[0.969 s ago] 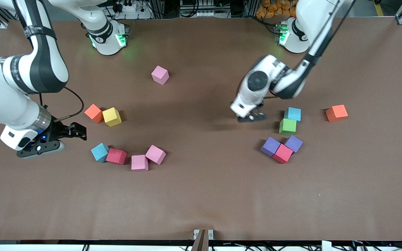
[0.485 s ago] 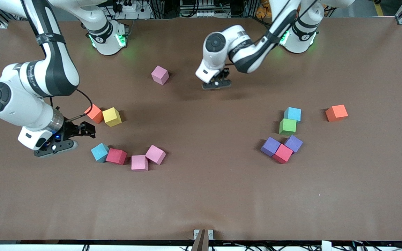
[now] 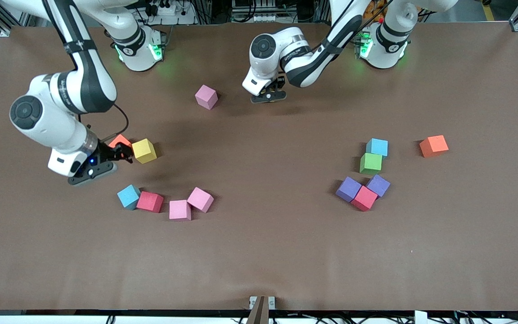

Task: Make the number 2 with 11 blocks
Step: 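Place the yellow cube mid-table with the left gripper while the right gripper reaches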

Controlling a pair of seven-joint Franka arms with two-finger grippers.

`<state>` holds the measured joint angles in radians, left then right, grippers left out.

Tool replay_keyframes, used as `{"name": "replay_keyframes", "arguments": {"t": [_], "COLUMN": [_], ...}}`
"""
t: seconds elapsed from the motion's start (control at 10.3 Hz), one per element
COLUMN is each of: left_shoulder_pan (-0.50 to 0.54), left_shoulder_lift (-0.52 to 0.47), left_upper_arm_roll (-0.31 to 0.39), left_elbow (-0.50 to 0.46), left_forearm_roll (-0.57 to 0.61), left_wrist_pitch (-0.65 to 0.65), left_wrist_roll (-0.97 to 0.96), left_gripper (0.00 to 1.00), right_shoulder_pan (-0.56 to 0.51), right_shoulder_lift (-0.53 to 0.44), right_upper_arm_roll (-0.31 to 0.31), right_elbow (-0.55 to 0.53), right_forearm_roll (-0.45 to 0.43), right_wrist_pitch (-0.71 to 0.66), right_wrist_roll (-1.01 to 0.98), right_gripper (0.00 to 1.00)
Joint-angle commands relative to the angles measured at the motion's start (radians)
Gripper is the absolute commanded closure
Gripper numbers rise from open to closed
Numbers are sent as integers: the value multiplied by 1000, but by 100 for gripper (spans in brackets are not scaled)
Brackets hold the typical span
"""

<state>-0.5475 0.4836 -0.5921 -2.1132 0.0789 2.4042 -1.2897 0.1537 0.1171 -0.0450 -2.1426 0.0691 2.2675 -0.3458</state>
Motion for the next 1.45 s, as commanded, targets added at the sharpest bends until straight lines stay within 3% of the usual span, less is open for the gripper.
{"name": "replay_keyframes", "arguments": {"t": [0.0, 0.1, 0.19, 0.29, 0.58, 0.97, 1.26, 1.36], "left_shoulder_pan": [-34, -34, -34, -29, 36, 196, 400, 440], "left_shoulder_lift": [26, 26, 27, 20, -69, -236, -260, -260], "left_upper_arm_roll": [-2, -2, -2, -2, -14, -17, -5, 39], "left_elbow": [16, 16, 16, 16, 27, 62, 70, 88], "left_forearm_roll": [-4, -2, -4, -2, -4, -4, 4, 12], "left_wrist_pitch": [19, 19, 19, 13, -64, -264, -290, -290], "left_wrist_roll": [-33, -34, -34, -40, -39, 33, 182, 234], "left_gripper": [100, 98, 35, 0, 0, 0, 0, 0], "right_shoulder_pan": [41, 47, 52, 53, 79, 99, 67, 64], "right_shoulder_lift": [-71, -62, -60, -60, -57, -56, -24, -10], "right_upper_arm_roll": [-3, -1, -1, 1, 1, -1, 1, 1], "right_elbow": [-94, -100, -103, -114, -248, -304, -321, -322], "right_forearm_roll": [3, 0, 1, 1, 1, -14, -14, -12], "right_wrist_pitch": [17, 26, 32, 38, 212, 221, 231, 254], "right_wrist_roll": [-42, -39, -38, -36, -50, -118, -124, -119], "right_gripper": [0, 0, 0, 0, 0, 0, 0, 0]}}
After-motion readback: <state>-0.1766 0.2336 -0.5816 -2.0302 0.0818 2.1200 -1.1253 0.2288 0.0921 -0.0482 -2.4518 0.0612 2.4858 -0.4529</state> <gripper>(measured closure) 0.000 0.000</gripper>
